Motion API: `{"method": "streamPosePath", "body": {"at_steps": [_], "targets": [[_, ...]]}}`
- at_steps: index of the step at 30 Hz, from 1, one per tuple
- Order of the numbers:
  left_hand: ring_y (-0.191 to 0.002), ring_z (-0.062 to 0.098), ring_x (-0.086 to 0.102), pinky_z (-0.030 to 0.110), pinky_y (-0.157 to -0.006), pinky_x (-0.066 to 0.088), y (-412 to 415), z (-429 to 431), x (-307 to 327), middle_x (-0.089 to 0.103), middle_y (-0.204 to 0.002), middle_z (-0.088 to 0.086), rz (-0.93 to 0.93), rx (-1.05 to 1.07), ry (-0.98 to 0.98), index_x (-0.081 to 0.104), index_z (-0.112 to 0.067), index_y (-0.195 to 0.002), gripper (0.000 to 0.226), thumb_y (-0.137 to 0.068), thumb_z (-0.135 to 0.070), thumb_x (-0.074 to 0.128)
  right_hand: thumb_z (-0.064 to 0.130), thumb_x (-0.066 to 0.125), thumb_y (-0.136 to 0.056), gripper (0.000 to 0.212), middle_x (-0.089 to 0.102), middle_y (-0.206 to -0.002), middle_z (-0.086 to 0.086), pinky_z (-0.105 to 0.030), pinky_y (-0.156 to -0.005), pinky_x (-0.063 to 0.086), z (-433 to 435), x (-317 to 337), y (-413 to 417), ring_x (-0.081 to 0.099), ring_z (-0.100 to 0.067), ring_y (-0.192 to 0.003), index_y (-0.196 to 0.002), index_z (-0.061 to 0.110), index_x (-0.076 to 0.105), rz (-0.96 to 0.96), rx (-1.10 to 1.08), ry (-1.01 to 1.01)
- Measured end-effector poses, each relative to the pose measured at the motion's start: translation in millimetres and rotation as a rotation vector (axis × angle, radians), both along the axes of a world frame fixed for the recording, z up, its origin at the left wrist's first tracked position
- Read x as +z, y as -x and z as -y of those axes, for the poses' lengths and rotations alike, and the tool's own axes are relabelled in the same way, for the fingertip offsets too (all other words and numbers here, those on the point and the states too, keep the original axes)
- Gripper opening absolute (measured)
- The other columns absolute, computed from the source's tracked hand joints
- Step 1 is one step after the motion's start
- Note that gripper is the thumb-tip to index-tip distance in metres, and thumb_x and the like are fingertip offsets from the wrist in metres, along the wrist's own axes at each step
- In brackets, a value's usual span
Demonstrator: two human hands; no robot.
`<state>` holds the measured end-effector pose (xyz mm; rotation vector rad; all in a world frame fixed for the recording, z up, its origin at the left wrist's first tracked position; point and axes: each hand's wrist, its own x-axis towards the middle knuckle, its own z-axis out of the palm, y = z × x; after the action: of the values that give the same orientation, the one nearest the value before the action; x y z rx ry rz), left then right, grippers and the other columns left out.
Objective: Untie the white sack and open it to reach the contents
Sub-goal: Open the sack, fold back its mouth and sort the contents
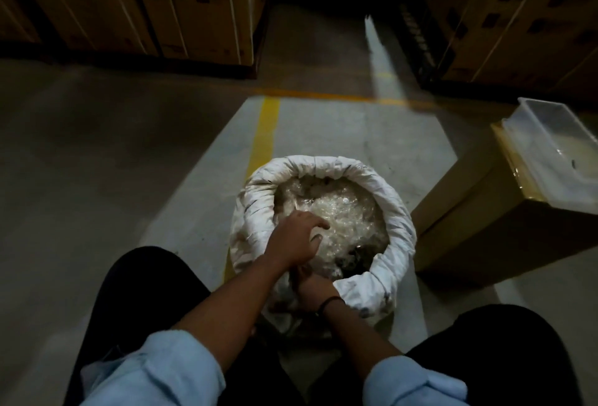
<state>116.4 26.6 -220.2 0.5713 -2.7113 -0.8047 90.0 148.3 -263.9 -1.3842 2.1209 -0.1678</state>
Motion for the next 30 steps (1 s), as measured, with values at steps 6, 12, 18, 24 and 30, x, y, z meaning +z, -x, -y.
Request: {"method": "streamPosePath", "body": {"at_steps": [6, 12, 18, 24, 30], "targets": [[-0.118, 0.022, 0.058, 0.034, -0.101, 0.047, 22, 37, -5, 0.062, -0.128, 0.004, 0.272, 0.106, -0.156, 0.062, -0.023, -0.124, 0.041, -0.083, -0.021, 0.066, 0.061, 0.065, -0.077, 0.071, 0.06, -0.123, -0.009, -0.04, -0.097, 0.048, 2, 27, 80, 0.058, -0.024, -0.111, -0.133, 0.019, 0.05, 0.078, -0.435, 0.274], [-0.15, 0.033, 0.013, 0.039, -0.122, 0.011, 22, 73, -6, 0.028, -0.156, 0.016, 0.517, 0.007, 0.216, 0.037, -0.015, -0.149, 0.082, -0.078, -0.036, 0.074, 0.047, 0.07, -0.078, 0.078, 0.047, -0.14, -0.019, -0.041, -0.108, 0.037, 3, 51, 180, 0.045, -0.034, -0.129, -0.141, 0.013, 0.04, -0.259, -0.443, 0.104], [-0.153, 0.032, 0.003, 0.04, -0.121, 0.018, 26, 105, 2, 0.009, -0.164, 0.019, 0.675, -0.047, 0.375, 0.031, -0.02, -0.15, 0.094, -0.071, -0.036, 0.079, 0.028, 0.073, -0.077, 0.075, 0.06, -0.124, -0.023, -0.039, -0.094, 0.046, 13, 64, 245, 0.057, -0.038, -0.115, -0.138, 0.005, 0.038, -0.206, -0.657, 0.156], [-0.117, 0.03, 0.056, 0.039, -0.097, 0.048, 68, 96, 16, 0.058, -0.128, 0.011, 0.494, -0.039, 0.347, 0.053, -0.02, -0.129, 0.056, -0.076, -0.032, 0.068, 0.045, 0.061, -0.078, 0.056, 0.066, -0.119, -0.007, -0.039, -0.093, 0.051, 75, 51, 218, 0.062, -0.03, -0.108, -0.129, 0.025, 0.05, -0.382, -0.248, 0.12], [-0.119, 0.026, 0.06, 0.032, -0.095, 0.05, 79, 118, 19, 0.059, -0.136, 0.008, 0.547, -0.002, 0.082, 0.042, -0.015, -0.144, 0.087, -0.068, -0.025, 0.084, 0.032, 0.07, -0.081, 0.067, 0.05, -0.136, -0.022, -0.039, -0.1, 0.04, 112, 62, 261, 0.049, -0.036, -0.125, -0.135, 0.007, 0.04, -0.264, -0.432, 0.017]]}}
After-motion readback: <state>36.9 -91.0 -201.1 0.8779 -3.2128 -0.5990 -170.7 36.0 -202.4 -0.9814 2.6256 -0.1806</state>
